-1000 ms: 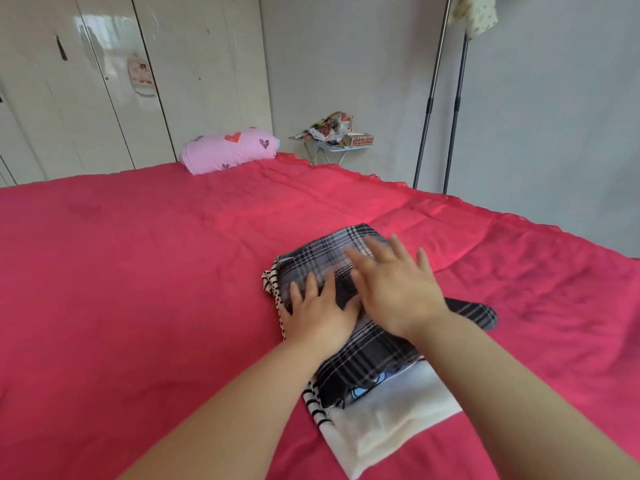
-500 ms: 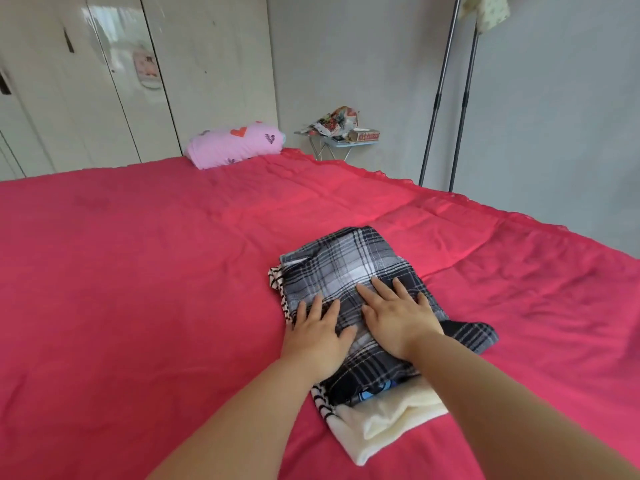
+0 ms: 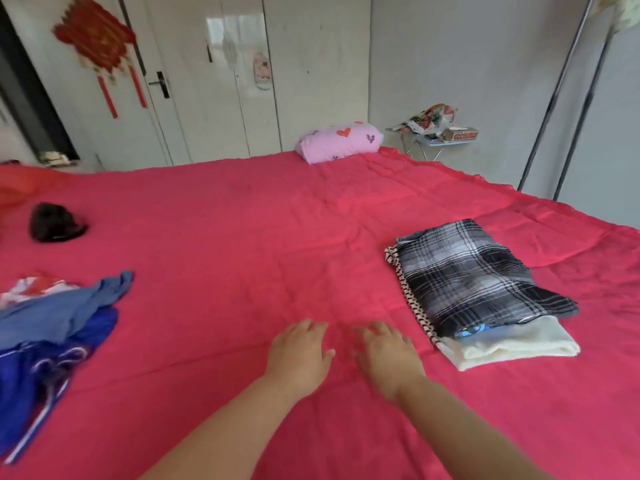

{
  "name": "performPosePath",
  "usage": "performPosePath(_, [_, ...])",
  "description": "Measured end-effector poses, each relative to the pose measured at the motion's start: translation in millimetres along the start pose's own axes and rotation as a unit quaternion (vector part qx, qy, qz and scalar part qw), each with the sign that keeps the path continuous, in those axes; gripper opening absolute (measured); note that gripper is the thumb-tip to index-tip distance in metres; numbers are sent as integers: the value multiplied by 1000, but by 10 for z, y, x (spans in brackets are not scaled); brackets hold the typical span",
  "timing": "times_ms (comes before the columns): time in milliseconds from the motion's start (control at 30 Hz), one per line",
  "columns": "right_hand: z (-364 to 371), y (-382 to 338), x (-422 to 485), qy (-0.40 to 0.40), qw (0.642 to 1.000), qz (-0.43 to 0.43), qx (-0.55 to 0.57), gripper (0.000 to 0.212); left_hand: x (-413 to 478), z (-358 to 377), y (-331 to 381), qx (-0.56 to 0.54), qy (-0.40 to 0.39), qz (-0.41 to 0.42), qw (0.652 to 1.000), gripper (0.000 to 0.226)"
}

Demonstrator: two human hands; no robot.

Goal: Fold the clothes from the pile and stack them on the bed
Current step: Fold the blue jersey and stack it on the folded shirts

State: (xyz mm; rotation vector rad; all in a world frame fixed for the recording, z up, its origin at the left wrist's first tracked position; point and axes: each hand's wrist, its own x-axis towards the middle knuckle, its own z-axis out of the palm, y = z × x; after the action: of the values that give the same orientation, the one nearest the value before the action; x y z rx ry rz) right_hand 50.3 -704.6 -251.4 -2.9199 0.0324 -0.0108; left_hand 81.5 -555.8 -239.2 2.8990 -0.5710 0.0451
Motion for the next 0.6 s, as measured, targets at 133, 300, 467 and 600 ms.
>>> performPosePath(133, [557,-1050,-316,-62,996,-61,19,53,-844,-63,-937,30,-26,-85,996,51])
performPosePath(300, [1129,-2068,-527,-71,997,-12,-16,94,-1847,-141,-2153,40,-23,-193,980,52])
performPosePath(467, [1165,-2459,-559,-44,996,0,-79,47,-2330,-253,-2978,21,41,-255,966,52])
performPosePath(600, [1253,-2455,-519,-28,998,-7,-50,50,-2204,-349,-3341,-3,91,-282,955,59])
